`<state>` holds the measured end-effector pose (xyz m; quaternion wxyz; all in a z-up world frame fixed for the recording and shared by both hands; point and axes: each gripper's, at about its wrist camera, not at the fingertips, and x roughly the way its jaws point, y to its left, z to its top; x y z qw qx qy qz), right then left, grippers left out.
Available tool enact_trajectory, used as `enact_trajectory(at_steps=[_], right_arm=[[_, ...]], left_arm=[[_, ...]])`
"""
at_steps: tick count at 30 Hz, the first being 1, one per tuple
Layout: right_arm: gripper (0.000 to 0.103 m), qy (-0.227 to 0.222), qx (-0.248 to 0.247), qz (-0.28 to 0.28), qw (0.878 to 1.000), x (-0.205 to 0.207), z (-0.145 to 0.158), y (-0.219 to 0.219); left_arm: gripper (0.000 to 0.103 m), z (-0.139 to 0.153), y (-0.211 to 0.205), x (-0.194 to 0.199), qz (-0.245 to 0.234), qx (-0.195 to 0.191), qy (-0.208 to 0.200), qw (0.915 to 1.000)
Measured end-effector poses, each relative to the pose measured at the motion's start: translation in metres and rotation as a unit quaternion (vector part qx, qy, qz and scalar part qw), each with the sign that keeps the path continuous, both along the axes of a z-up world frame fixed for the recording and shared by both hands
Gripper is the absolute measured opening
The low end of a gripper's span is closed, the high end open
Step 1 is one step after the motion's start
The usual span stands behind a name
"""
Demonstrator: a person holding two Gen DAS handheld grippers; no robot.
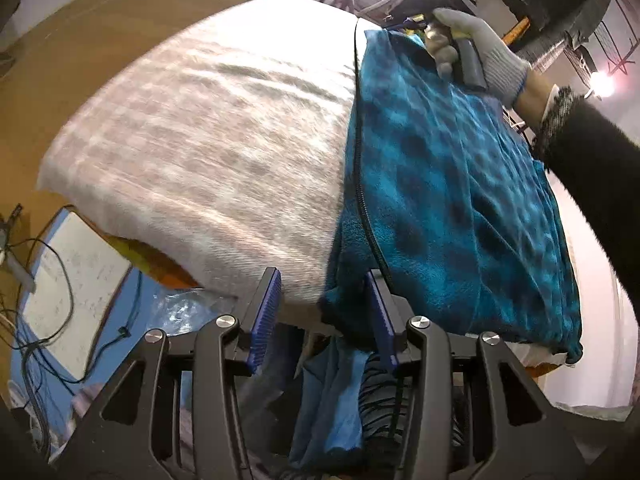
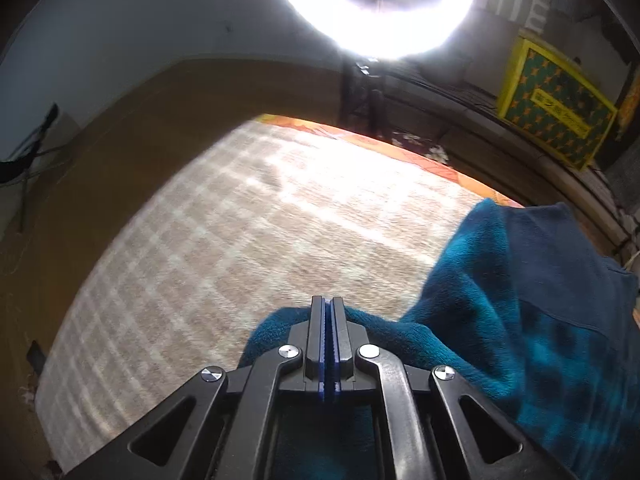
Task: Fold large clothes
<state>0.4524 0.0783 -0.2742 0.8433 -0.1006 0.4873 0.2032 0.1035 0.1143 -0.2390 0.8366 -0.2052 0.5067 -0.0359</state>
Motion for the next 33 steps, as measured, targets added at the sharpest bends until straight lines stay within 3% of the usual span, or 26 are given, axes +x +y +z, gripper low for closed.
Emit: enact_trajectory(at_steps=[1,2,9,14,16,17,23,30,31,32,33], right_arm=[[0.044,0.001,0.017,-0.003,1.0,-0.002,0.008,-0.004],[0.049,-0.007,0.032,-0.007,0.999,-0.005,0.017,-0.009],[0.048,-0.045,0.169,0.007,0.985,-0.044,0.098,-0.073],[0.049,-0.074,0.231,0.01,0.97,-0.075,0.147,-0.145],[0.05,-0.075,0.242,0.017,0.967,-0.082,0.156,-0.165],[0.051,-0.071,0.244,0.02,0.967,-0.085,0.158,-0.175],[0.052,-0.038,0.231,0.033,0.972,-0.099,0.142,-0.187],[0.052,-0.002,0.208,0.056,0.977,-0.11,0.113,-0.158],[0.052,0.0,0.206,0.059,0.977,-0.111,0.11,-0.155],[0.052,0.004,0.201,0.062,0.978,-0.111,0.106,-0.146],[0.052,0.007,0.197,0.063,0.978,-0.11,0.103,-0.14]], left_arm=[[0.044,0.006,0.002,-0.004,0.004,0.011,-0.008,0.9999],[0.044,0.011,0.004,-0.009,0.007,0.023,-0.015,0.9996],[0.044,0.039,0.026,-0.021,0.013,0.024,-0.057,0.998],[0.045,0.038,0.044,-0.014,0.014,-0.02,-0.063,0.9977],[0.051,0.03,0.043,-0.008,0.005,-0.042,-0.055,0.9976],[0.057,0.024,0.04,-0.003,0.002,-0.056,-0.047,0.9973],[0.058,-0.016,0.012,0.019,-0.02,-0.085,-0.005,0.9961],[0.056,-0.038,-0.004,0.023,-0.028,-0.111,0.009,0.9934],[0.044,-0.038,-0.007,0.021,-0.034,-0.107,0.002,0.9937],[0.023,-0.039,-0.009,0.022,-0.04,-0.109,0.004,0.9932],[0.019,-0.041,-0.011,0.023,-0.047,-0.116,0.01,0.9922]])
